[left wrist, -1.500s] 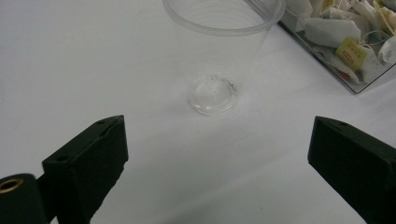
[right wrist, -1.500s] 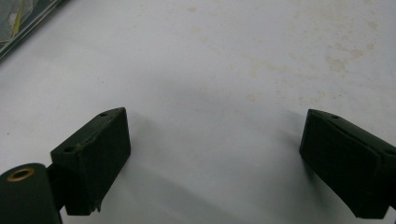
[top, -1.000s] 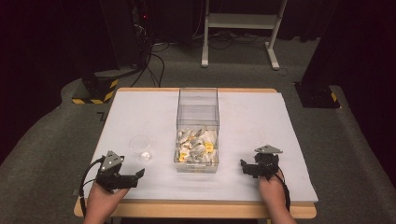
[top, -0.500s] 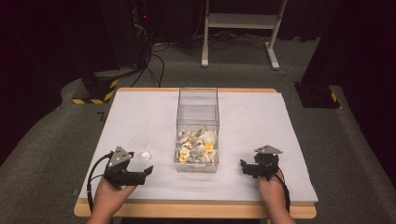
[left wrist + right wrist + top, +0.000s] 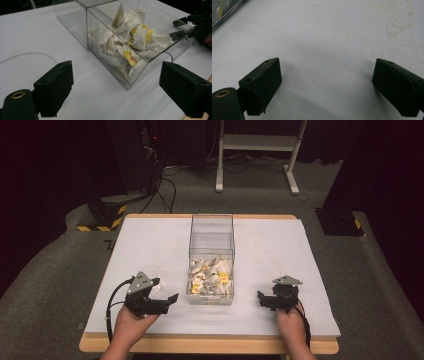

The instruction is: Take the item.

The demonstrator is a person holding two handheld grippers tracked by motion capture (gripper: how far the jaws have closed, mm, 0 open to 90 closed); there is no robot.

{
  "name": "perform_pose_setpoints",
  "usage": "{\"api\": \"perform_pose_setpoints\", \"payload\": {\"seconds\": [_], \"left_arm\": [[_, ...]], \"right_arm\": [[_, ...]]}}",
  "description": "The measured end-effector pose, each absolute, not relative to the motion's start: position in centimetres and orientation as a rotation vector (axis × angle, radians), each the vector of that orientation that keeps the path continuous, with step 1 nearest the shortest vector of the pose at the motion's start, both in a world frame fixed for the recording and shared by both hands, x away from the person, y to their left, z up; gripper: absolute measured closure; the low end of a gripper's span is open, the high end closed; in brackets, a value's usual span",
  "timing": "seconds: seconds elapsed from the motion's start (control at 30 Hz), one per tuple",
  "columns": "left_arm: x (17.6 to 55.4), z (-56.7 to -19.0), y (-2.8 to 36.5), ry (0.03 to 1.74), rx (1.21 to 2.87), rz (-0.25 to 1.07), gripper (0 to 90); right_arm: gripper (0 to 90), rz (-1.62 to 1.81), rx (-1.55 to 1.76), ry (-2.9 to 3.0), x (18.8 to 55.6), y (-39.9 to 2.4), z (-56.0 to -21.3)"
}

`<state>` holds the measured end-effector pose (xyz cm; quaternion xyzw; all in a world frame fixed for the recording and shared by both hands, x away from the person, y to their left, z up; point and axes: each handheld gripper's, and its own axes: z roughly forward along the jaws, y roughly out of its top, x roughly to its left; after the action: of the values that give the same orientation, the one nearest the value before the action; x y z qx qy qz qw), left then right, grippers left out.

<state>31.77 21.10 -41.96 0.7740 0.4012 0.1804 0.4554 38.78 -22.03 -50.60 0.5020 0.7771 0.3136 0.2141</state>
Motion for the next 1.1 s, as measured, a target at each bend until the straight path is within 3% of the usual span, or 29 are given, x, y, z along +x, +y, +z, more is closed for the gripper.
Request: {"api": "perform_pose_setpoints", "payload": {"seconds": [1.1], "left_arm": [[36.5,-42.1,13.8,0.856,1.981,0.355,16.6]], "right_arm": [[8.7,0.872,1.39,2.158,38.8,-22.1,-50.6]]}}
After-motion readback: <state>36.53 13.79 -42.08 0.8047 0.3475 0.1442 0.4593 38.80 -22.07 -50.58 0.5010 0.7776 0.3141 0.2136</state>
